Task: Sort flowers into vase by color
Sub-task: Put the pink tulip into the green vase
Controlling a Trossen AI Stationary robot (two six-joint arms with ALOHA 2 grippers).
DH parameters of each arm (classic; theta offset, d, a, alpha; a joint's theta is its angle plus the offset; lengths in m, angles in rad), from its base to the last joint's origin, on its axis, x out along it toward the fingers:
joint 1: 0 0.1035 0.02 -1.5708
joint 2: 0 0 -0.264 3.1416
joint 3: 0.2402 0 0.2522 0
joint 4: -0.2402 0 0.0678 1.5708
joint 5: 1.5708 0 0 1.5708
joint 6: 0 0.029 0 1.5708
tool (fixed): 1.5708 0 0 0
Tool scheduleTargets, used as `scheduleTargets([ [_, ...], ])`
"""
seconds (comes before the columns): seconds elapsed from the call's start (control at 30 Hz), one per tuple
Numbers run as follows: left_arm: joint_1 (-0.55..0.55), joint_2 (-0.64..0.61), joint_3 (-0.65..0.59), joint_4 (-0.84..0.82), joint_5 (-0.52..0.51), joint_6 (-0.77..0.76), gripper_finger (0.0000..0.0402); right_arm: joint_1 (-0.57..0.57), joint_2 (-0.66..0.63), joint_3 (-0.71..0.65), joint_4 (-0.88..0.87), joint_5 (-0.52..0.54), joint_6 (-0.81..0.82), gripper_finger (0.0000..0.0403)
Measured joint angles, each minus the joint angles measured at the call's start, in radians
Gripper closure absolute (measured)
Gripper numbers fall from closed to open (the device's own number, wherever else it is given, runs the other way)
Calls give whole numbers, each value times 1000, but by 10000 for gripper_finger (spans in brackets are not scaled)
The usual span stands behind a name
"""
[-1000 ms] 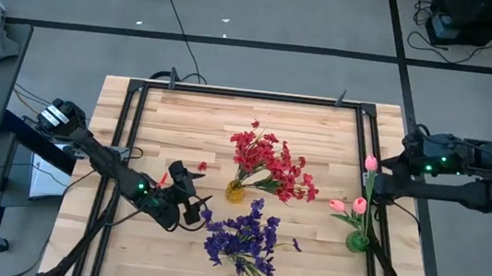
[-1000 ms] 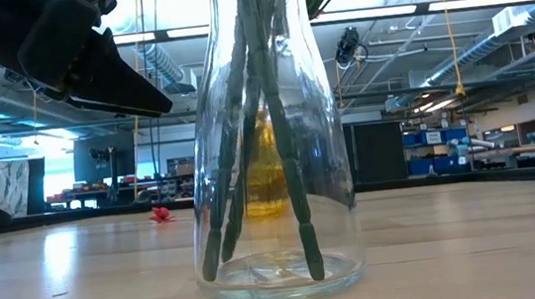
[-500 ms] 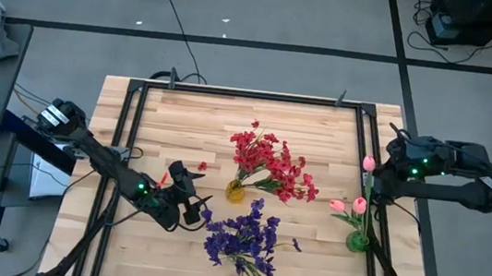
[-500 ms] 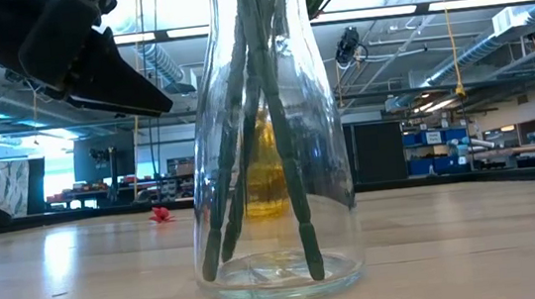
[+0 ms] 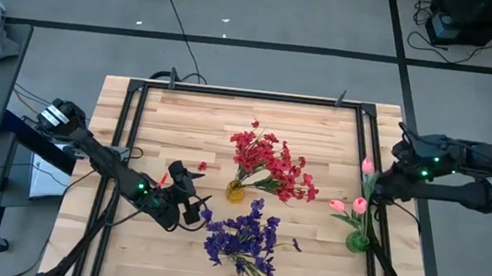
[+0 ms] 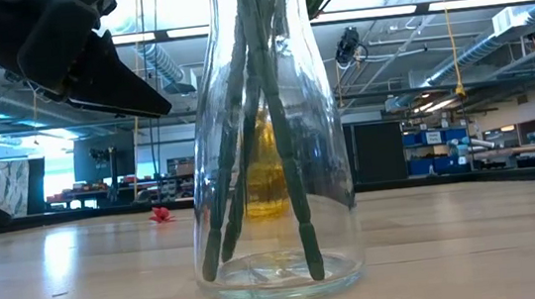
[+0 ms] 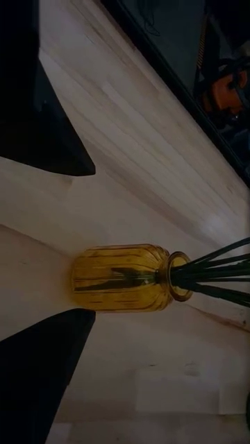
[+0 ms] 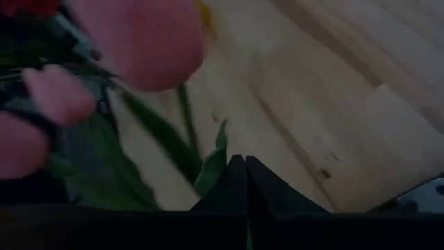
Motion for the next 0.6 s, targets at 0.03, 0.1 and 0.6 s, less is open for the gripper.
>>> scheduleTargets([
  [0.03,0,0,0,0,0,0,67,0,0,6,0,-10,-1,402],
  [0.1,0,0,0,0,0,0,67,0,0,14,1,-19,-2,402],
  [0.6,0,0,0,14,0,-3,67,0,0,20,24,-165,-19,402],
])
